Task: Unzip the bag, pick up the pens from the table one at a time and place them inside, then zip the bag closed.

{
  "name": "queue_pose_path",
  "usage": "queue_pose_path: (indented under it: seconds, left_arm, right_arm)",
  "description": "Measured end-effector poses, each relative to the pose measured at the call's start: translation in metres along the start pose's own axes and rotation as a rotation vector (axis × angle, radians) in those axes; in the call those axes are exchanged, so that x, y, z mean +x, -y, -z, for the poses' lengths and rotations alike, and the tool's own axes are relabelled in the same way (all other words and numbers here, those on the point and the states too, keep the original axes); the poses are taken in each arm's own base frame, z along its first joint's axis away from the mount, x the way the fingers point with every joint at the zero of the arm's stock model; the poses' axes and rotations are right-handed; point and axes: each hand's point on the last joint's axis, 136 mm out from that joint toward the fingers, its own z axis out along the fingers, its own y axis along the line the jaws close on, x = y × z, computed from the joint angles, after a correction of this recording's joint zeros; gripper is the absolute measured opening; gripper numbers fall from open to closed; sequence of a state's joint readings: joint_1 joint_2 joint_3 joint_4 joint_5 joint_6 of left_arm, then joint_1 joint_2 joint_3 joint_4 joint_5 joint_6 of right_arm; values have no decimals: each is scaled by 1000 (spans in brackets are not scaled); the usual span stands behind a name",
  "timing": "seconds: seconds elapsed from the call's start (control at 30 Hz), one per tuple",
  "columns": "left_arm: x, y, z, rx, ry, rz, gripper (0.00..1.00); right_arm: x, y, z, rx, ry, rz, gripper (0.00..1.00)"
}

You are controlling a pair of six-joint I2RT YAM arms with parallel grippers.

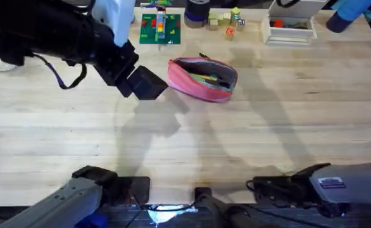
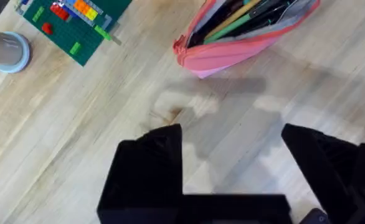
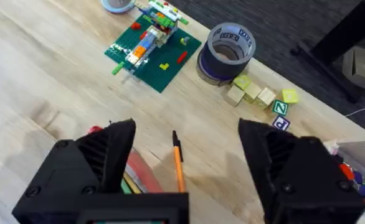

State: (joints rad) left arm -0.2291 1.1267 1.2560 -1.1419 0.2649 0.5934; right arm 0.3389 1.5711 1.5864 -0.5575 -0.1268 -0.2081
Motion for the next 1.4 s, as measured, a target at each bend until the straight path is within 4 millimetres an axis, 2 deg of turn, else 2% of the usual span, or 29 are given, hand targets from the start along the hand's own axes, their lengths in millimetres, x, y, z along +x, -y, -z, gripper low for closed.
queue_pose_path:
  seconds: [0.8, 0.93, 1.17, 1.4]
  left_arm:
    - [0, 0, 0, 0, 0, 0, 993]
    - [0, 0, 0, 0, 0, 1, 995]
    - [0, 0, 0, 0, 0, 3, 993]
    - [0, 0, 0, 0, 0, 3, 994]
  right_arm:
    - [8, -2, 0, -7, -33, -5, 997]
    - [12, -2, -6, -10, -47, -8, 996]
    - [43, -2, -37, -29, -159, -60, 996]
    - [80, 7, -63, -24, -280, -172, 996]
